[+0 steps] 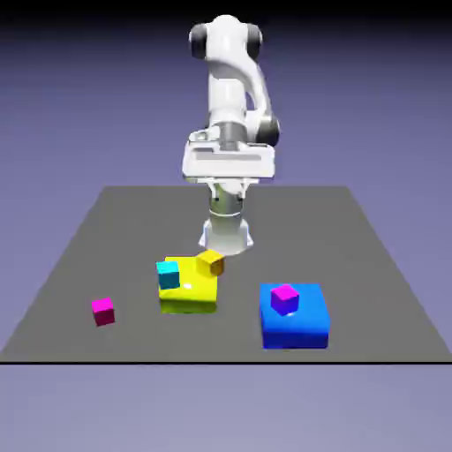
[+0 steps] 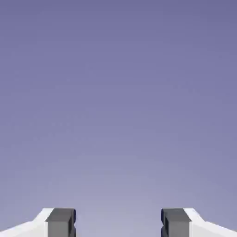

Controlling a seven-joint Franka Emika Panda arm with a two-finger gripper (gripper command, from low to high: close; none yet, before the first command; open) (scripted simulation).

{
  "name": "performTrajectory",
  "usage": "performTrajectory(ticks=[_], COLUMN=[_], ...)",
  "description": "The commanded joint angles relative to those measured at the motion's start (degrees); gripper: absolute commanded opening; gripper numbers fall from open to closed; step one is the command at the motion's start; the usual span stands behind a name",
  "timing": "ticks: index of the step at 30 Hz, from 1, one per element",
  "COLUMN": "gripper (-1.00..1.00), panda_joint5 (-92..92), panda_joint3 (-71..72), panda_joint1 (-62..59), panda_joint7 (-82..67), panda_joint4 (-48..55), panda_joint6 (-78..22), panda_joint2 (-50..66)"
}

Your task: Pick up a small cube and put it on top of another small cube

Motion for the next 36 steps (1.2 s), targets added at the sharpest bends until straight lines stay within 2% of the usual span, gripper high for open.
performTrajectory(ticks=[1, 30, 32, 36], gripper=[0.0, 0.0, 0.0, 0.0], panda_joint5=[1.14, 34.2, 34.89, 35.78], panda_joint3=[0.69, 20.66, 21.08, 21.92], panda_joint1=[-2.07, -61.98, -63.23, -62.54], panda_joint7=[2.5, 74.76, 76.27, 74.37], panda_joint4=[0.71, 21.17, 21.6, 24.36], panda_joint6=[-0.45, -13.49, -13.77, -7.88], panda_joint2=[1.62, 48.63, 49.61, 57.91])
